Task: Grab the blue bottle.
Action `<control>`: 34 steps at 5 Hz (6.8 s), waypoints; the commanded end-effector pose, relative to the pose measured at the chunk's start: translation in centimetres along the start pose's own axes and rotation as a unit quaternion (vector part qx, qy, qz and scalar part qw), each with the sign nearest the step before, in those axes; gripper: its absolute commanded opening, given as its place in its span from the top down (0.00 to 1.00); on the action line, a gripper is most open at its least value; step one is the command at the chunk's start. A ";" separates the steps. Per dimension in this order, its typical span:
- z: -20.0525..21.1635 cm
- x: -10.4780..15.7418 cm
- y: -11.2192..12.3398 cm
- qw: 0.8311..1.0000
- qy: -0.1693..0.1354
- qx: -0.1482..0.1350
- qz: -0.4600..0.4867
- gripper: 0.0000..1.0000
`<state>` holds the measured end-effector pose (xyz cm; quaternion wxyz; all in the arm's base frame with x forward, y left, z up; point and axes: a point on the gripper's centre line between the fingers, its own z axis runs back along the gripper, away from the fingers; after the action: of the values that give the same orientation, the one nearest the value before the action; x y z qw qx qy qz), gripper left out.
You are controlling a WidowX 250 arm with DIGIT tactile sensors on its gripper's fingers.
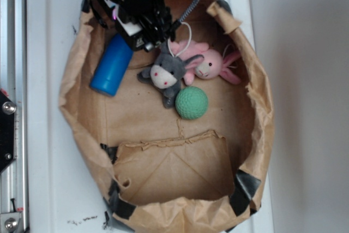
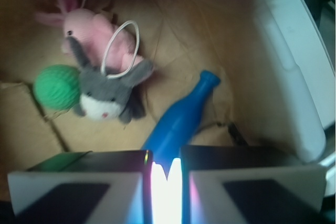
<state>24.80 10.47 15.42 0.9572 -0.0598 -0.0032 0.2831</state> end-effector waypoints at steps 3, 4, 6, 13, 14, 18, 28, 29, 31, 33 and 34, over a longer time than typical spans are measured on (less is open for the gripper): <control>1.1 -0.8 -0.2 0.998 -0.052 -0.022 -0.029 0.00; -0.8 -1.2 -0.7 0.997 -0.064 -0.020 -0.034 0.00; -4.6 -1.8 -2.2 0.995 -0.097 0.007 -0.035 0.00; -0.5 -2.1 -3.0 0.997 -0.039 -0.044 -0.052 0.00; -2.2 -2.7 -2.9 0.996 -0.063 -0.039 -0.055 0.00; -4.7 0.1 1.2 0.996 -0.084 -0.014 -0.039 0.00; -5.2 -0.7 3.5 0.989 -0.110 0.077 0.066 0.00; -6.6 -0.4 3.4 0.985 -0.107 0.099 0.091 0.00; -10.0 0.1 3.7 0.979 -0.144 0.110 0.092 0.00; -11.3 1.4 3.4 0.977 -0.154 0.090 0.115 0.00; -11.9 1.4 2.7 0.975 -0.162 0.100 0.114 0.00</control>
<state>25.15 10.73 2.73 0.9114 0.0869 -0.1073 0.3876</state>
